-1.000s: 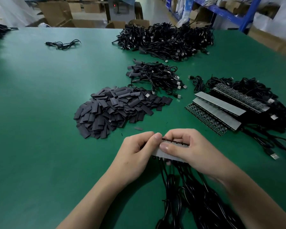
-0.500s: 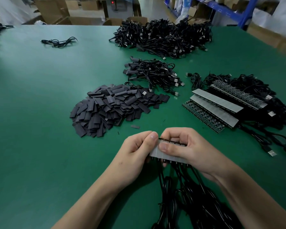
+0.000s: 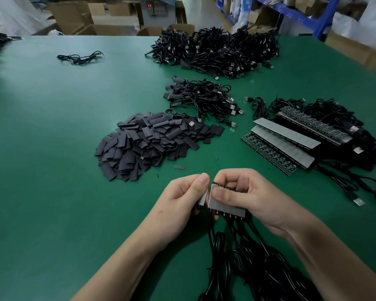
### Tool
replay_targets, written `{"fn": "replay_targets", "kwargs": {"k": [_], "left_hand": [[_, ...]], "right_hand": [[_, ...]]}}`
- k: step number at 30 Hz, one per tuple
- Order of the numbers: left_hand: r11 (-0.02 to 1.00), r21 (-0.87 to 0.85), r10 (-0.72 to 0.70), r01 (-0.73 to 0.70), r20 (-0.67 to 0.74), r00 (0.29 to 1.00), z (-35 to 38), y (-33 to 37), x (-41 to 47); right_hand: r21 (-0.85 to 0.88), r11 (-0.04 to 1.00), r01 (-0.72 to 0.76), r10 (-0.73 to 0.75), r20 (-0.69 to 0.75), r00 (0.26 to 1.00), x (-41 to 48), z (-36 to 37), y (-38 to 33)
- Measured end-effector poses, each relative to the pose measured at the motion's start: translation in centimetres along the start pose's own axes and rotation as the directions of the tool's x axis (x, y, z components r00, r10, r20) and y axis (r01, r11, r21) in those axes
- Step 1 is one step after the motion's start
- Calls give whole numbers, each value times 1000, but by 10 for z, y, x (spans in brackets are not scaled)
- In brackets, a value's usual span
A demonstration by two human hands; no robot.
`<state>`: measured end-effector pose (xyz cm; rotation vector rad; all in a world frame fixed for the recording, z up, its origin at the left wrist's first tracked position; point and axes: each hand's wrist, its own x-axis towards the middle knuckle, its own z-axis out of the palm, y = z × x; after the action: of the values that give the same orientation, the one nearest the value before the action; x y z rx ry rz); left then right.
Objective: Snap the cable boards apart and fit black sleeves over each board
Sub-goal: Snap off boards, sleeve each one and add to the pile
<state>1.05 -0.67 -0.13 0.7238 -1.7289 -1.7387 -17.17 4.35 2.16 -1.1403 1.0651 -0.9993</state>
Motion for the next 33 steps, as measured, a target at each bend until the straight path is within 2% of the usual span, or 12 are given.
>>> {"fn": "replay_targets", "kwargs": {"k": [4, 6, 9, 11, 13, 15, 19, 23, 25, 27, 29, 33], "left_hand": [[991, 127, 68, -53, -115, 991, 1, 1, 3], [968, 225, 157, -115, -182, 971, -1, 2, 4], [910, 365, 292, -197, -229, 929, -2, 1, 3], [872, 432, 361, -230, -251, 898, -2, 1, 3], [840, 474, 422, -263, -266, 867, -1, 2, 4], [830, 474, 462, -295, -284, 840, 0, 4, 3], [839, 431, 499, -333, -364, 786, 0, 6, 2], [880, 332, 455, -340, -387, 802, 0, 12, 0], [906, 296, 410, -303, -430, 804, -6, 14, 1], [909, 352, 381, -226, -476, 792, -13, 14, 5], [888, 437, 364, -141, -485, 795, -21, 14, 11], [746, 665, 326, 16, -386, 863, -36, 19, 33]], "right_hand": [[-121, 992, -36, 30, -56, 998, 1, -11, -1], [-313, 949, -36, -8, -140, 990, 1, -17, 1], [-703, 709, -49, -198, -265, 944, 0, -20, 5], [-841, 541, -20, -323, -230, 918, -1, -15, 2], [-828, 556, 75, -352, -152, 924, -1, -6, 1], [-741, 657, 139, -300, -88, 950, -3, 4, 3], [-419, 905, 72, -120, -89, 989, -4, 16, 4], [-225, 963, 146, -151, -5, 988, -4, 26, -3], [-65, 981, 182, -182, 7, 983, -8, 30, -10], [178, 963, 201, -208, 20, 978, -13, 30, -22], [385, 896, 221, -251, 29, 967, -19, 26, -40], [730, 633, 260, -360, -20, 933, -30, 11, -76]]}}
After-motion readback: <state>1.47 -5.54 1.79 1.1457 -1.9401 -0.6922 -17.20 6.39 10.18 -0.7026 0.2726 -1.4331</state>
